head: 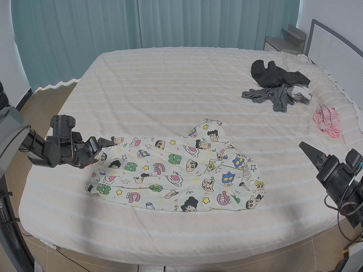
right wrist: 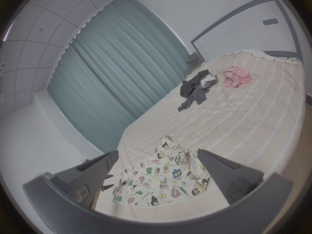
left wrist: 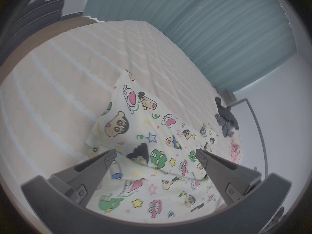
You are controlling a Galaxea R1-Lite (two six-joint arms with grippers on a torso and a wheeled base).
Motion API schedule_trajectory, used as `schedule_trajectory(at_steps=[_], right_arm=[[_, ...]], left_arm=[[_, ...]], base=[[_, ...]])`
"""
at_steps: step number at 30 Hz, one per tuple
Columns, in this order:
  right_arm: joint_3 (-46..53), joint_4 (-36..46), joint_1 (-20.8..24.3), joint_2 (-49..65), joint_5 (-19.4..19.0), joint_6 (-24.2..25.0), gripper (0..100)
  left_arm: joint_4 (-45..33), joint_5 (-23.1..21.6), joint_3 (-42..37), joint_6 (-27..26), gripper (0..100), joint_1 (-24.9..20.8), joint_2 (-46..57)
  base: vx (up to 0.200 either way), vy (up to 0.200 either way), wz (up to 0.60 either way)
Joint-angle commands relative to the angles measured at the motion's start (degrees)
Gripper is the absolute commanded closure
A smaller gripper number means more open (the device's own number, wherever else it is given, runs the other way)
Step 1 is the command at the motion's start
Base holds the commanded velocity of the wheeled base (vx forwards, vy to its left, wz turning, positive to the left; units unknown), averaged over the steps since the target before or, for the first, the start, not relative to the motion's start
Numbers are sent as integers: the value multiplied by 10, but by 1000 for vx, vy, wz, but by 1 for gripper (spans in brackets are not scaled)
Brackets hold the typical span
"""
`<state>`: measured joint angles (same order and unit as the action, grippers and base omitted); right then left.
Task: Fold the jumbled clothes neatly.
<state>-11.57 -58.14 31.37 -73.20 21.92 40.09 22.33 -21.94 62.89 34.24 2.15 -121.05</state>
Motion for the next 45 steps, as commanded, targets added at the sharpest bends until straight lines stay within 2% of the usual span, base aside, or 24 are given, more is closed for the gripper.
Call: schedule_trajectory(at_steps=[1, 2, 6, 11, 33, 34, 45], right_arm=[[4, 0, 1, -4, 0, 0, 0], [6, 0, 1, -4, -1, 0, 0], [6, 0, 1, -4, -1, 1, 0], [7, 0, 1, -4, -1, 1, 0], [7, 0, 1, -4, -7, 2, 0], [8, 0, 1, -4, -12, 2, 0], [10, 0, 1, -5, -14, 2, 0]], left_arm=[[-42, -36, 0, -55, 0, 61, 31], [-54, -46, 0, -73, 0, 69, 31], [-86, -71, 0, -91, 0, 71, 27], [-89, -71, 0, -123, 0, 67, 6], [-85, -72, -15, -129, 0, 40, -33], [-84, -72, -15, -130, 100, 36, -36], [-89, -66, -26, -129, 100, 46, -17]], base=[[0, 0, 0], [0, 0, 0], [0, 0, 0], [0, 0, 0], [0, 0, 0], [0, 0, 0], [0, 0, 0]])
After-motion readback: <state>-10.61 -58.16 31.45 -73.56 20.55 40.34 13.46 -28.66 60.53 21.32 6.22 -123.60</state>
